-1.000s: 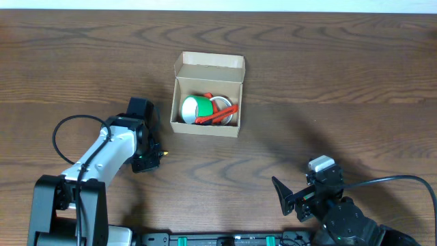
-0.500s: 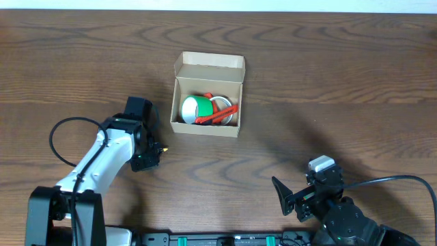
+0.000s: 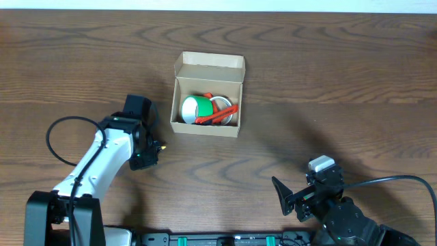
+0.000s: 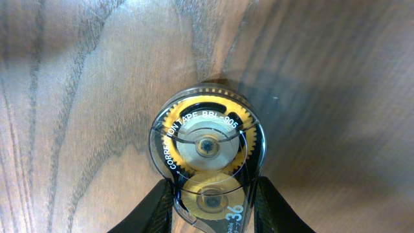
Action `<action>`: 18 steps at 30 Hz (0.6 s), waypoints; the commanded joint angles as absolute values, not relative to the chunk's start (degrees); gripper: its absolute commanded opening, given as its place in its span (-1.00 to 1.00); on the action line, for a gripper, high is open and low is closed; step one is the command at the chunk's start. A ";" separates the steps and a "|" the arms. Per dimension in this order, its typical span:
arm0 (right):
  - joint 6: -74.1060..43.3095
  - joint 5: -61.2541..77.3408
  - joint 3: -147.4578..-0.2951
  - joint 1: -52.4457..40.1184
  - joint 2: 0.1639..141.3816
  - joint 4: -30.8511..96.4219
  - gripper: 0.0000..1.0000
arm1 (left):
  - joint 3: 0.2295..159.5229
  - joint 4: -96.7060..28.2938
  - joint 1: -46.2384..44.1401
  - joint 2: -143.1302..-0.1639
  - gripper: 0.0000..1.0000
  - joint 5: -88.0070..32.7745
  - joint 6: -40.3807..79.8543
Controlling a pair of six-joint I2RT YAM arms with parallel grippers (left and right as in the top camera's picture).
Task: Pack container
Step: 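Lower the left gripper and grasp the correction tape dispenser, then carry the correction tape into the box and release it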
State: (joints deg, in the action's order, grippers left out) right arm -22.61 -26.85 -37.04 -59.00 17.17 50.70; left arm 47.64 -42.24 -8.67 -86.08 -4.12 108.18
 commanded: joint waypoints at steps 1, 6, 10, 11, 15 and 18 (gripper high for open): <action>-23.31 -27.62 -36.93 -59.07 16.86 50.63 0.99 | 52.01 -44.45 -8.27 -85.36 -0.49 -1.08 108.12; -23.31 -27.62 -36.93 -59.07 16.86 50.63 0.99 | 56.82 -47.81 -8.27 -85.36 -0.49 1.39 107.74; -23.31 -27.62 -36.93 -59.07 16.86 50.63 0.98 | 59.57 -48.38 -8.27 -85.36 -0.49 2.37 107.70; -23.31 -27.62 -36.93 -59.07 16.86 50.63 0.99 | 60.10 -48.38 -8.27 -85.36 -0.49 2.57 107.70; -23.31 -27.62 -36.93 -59.07 16.86 50.63 0.98 | 62.41 -48.40 -8.27 -85.36 -0.48 3.25 107.53; -23.31 -27.62 -36.93 -59.07 16.86 50.63 0.99 | 64.38 -48.40 -8.27 -85.38 -0.48 3.66 106.63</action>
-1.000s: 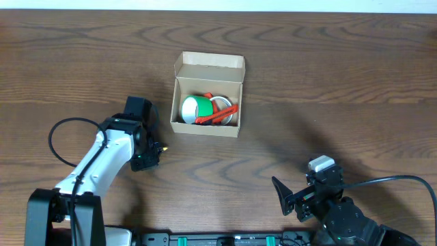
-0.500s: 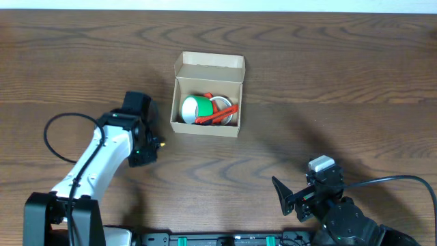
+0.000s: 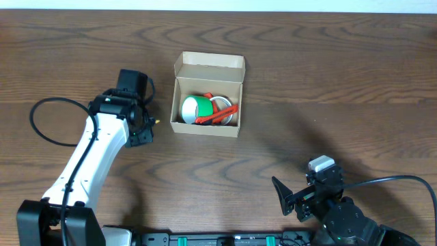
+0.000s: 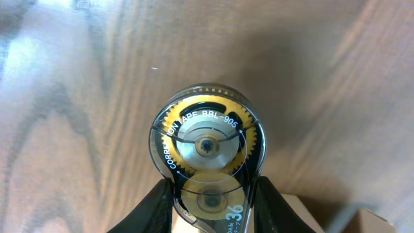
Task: Pack container
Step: 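Carry the correction tape into the box and release it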
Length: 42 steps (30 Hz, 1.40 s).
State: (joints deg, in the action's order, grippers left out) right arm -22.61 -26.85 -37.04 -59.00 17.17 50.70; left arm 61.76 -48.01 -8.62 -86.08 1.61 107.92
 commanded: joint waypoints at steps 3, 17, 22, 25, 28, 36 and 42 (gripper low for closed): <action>-23.31 -27.62 -36.93 -59.07 16.86 50.63 0.98 | 66.52 -48.62 -8.27 -85.54 -0.48 3.90 106.00; -23.31 -27.62 -36.93 -59.07 16.86 50.63 0.98 | 82.41 -49.74 -14.79 -93.43 -0.47 4.58 101.51; -23.31 -27.62 -36.93 -59.07 16.86 50.63 0.98 | 88.82 -49.74 -20.67 -98.80 -0.41 4.60 100.18; -23.31 -27.62 -36.93 -59.07 16.86 50.63 0.99 | 92.29 -49.76 -24.25 -101.75 -0.41 4.60 98.61; -23.31 -27.62 -36.93 -59.07 16.86 50.63 0.99 | 94.72 -49.76 -27.49 -104.18 -0.40 4.51 96.44; -23.31 -27.62 -36.93 -59.07 16.86 50.63 0.99 | 95.50 -53.60 -33.23 -108.03 -0.41 4.49 94.63; -23.31 -27.62 -36.93 -59.07 16.86 50.63 0.98 | 95.53 -54.13 -35.40 -111.37 -0.42 4.45 92.75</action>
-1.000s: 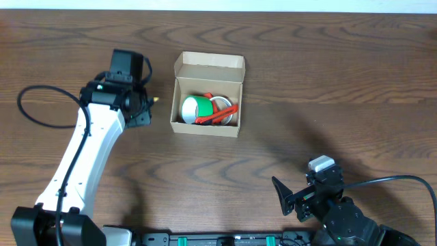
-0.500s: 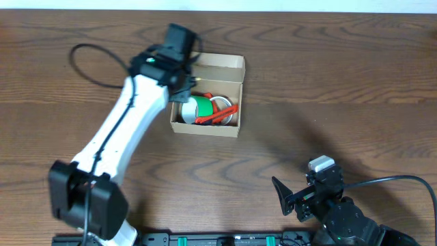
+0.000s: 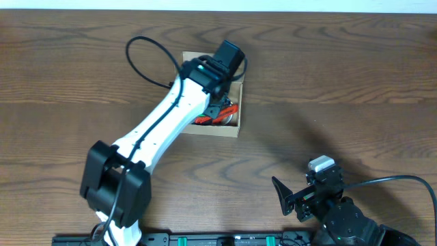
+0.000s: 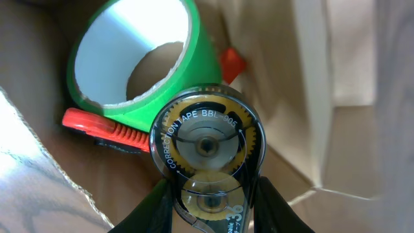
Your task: Pack container
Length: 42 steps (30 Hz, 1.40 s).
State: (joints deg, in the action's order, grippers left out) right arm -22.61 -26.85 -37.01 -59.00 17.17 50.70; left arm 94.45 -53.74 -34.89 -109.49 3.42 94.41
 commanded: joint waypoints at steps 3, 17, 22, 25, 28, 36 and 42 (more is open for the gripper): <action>-23.31 -27.62 -36.93 -59.07 16.86 50.63 0.99 | 95.53 -54.00 -35.64 -113.01 -0.42 3.79 92.20; -23.31 -27.62 -36.93 -59.07 16.86 50.63 0.98 | 95.53 -53.49 -35.66 -116.38 -0.17 3.11 91.20; -23.31 -27.62 -36.93 -59.07 16.86 50.63 0.99 | 95.55 -52.82 -35.66 -116.36 -0.01 3.09 91.22; -23.31 -27.62 -36.93 -59.07 16.86 50.63 0.99 | 95.68 -52.05 -35.68 -116.36 0.18 2.48 91.22; -23.31 -27.62 -36.93 -59.07 16.86 50.63 0.97 | 97.30 -52.29 -35.70 -116.36 0.33 2.11 91.00; -23.31 -27.62 -36.93 -59.07 16.86 50.63 0.99 | 103.81 -54.65 -35.68 -115.22 0.91 3.16 86.43; -23.31 -27.62 -36.93 -59.07 16.86 50.63 0.99 | 104.22 -56.45 -35.33 -111.35 0.91 3.16 85.21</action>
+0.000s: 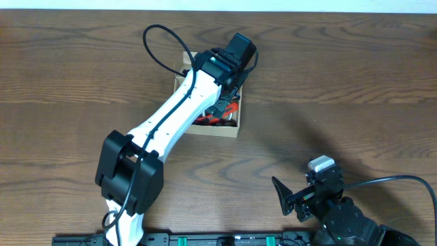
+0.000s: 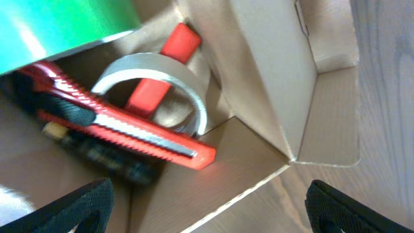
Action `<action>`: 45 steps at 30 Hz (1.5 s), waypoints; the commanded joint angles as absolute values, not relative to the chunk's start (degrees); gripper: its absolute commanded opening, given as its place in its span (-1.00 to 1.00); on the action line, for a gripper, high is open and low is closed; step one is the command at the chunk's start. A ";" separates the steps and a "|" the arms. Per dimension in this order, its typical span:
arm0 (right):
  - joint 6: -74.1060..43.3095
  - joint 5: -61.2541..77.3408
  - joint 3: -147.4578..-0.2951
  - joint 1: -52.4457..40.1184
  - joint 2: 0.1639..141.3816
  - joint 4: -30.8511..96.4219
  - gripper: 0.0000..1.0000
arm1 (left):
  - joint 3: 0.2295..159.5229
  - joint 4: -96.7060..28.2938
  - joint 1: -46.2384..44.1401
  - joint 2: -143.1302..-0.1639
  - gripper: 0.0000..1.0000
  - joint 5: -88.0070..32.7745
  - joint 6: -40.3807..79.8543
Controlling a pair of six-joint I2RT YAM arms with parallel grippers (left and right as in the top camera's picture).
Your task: Pack container
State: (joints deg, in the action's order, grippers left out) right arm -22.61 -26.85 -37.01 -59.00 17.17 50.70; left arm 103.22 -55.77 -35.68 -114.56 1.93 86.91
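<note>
The cardboard box (image 1: 205, 130) stands open at mid table, and my left gripper (image 1: 224, 92) hovers over its right half. In the left wrist view the left gripper (image 2: 207, 210) is open with nothing between its fingers (image 2: 77, 207). Below it in the box (image 2: 259, 71) lie a green tape roll (image 2: 58, 26), a grey tape roll (image 2: 162, 74) and a red utility knife (image 2: 129, 133). A dark blurred thing with a yellow spot (image 2: 110, 160) lies just under the knife. My right gripper (image 1: 287, 197) rests near the table's front edge at the right.
The box's back flap (image 1: 198, 60) stands up behind the left arm. A side flap (image 2: 330, 110) hangs out over the wood at the box's right. The left arm's black cable (image 1: 160, 41) loops above the table to the left of the box.
The left gripper was shut on the correction tape dispenser over the green roll. Now it is open and empty over the box's right half, and the dispenser has left its fingers.
The left gripper held the correction tape dispenser low over the table, left of the box. It then stood closer to the box's left side, then over the box's contents. Now it is open there without the dispenser. The right arm stayed still.
</note>
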 commanded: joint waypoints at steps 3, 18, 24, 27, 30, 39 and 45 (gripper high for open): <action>-23.31 -27.62 -36.93 -59.07 16.86 50.63 0.98 | 104.22 -58.17 -35.22 -109.12 0.91 3.25 84.01; -23.31 -27.62 -36.93 -59.07 16.86 50.63 0.99 | 104.22 -67.07 -31.81 -88.73 0.91 15.77 60.38; -23.31 -27.62 -36.93 -59.07 16.86 50.63 0.99 | 104.20 -69.65 -31.03 -79.96 0.91 16.99 53.17; -23.31 -27.62 -36.93 -59.07 16.86 50.63 0.99 | 104.20 -71.18 -31.05 -76.97 0.91 16.95 52.62; -23.31 -27.62 -36.93 -59.07 16.86 50.63 0.99 | 104.20 -75.11 -31.03 -75.35 0.91 17.43 52.64; -23.31 -28.29 -36.93 -59.00 16.86 49.47 0.98 | 104.20 -85.67 -31.05 -75.26 0.91 17.54 52.66; -22.31 -35.18 -36.97 -58.89 16.86 48.25 0.99 | 104.20 -87.72 -31.05 -75.33 0.91 16.93 52.64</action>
State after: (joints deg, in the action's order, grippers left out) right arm -22.59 -30.26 -36.99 -59.00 17.17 48.71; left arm 103.39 -86.96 -31.20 -74.94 16.49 53.69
